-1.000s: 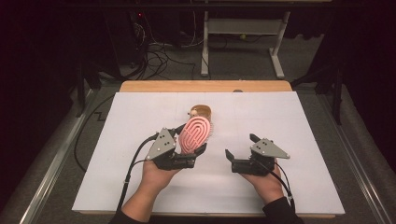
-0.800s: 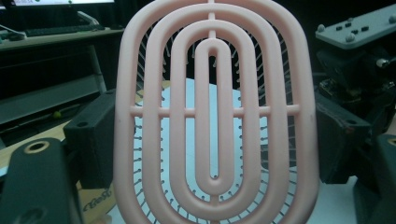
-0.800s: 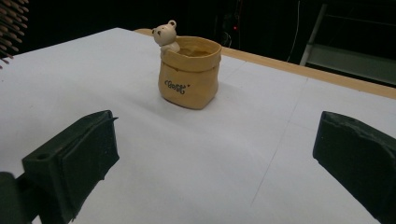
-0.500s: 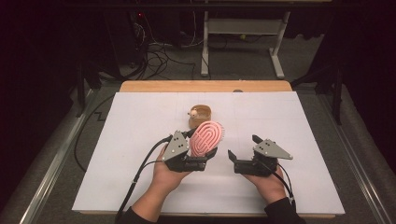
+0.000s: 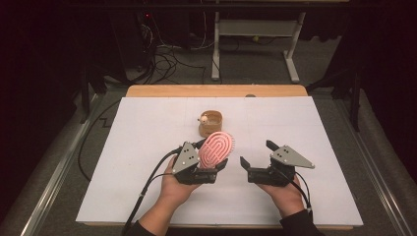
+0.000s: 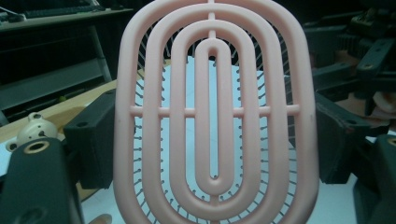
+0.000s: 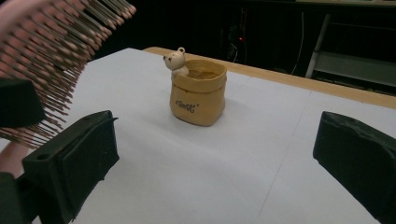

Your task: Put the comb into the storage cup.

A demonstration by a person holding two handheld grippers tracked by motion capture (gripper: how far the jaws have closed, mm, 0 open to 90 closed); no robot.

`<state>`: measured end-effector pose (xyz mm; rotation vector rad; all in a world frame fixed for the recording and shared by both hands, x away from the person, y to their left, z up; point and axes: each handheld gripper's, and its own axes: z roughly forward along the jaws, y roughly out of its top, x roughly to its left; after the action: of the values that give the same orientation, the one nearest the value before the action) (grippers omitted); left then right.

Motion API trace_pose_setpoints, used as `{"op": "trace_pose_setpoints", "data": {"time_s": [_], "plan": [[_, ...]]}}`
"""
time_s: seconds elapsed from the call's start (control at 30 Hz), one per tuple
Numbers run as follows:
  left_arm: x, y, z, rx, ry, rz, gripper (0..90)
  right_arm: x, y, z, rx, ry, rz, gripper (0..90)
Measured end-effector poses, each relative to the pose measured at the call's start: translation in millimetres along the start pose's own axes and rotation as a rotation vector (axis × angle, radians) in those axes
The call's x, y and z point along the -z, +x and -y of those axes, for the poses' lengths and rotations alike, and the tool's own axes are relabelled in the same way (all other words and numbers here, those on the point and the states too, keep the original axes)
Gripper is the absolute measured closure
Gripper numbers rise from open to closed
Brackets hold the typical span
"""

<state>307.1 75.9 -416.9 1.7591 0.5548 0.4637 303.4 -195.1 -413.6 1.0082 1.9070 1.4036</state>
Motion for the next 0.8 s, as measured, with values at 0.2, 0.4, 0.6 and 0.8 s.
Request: {"op": "trace_pose_setpoints", "data": {"time_s": [0.2,0.4,0.6,0.8], "plan": [[-0.6,0.8,2.7,0.001,0.008,-0.01,18.0,2.9,3.0,-5.2,-0.004,-0.014,-0.01,0.3],[-2.2,-0.3,5.0,0.006,0.012,-0.013,18.1,6.7,8.2,-12.4,-0.007,-0.028,-0.032,0.3],[-4.3,-4.4,5.6,-0.002,0.012,-0.013,18.1,10.8,15.4,-20.7,-0.024,-0.059,-0.067,0.3],[-5.4,-9.7,5.0,-0.004,0.012,-0.006,18.1,13.4,20.6,-25.3,-0.028,-0.073,-0.083,0.3]]}}
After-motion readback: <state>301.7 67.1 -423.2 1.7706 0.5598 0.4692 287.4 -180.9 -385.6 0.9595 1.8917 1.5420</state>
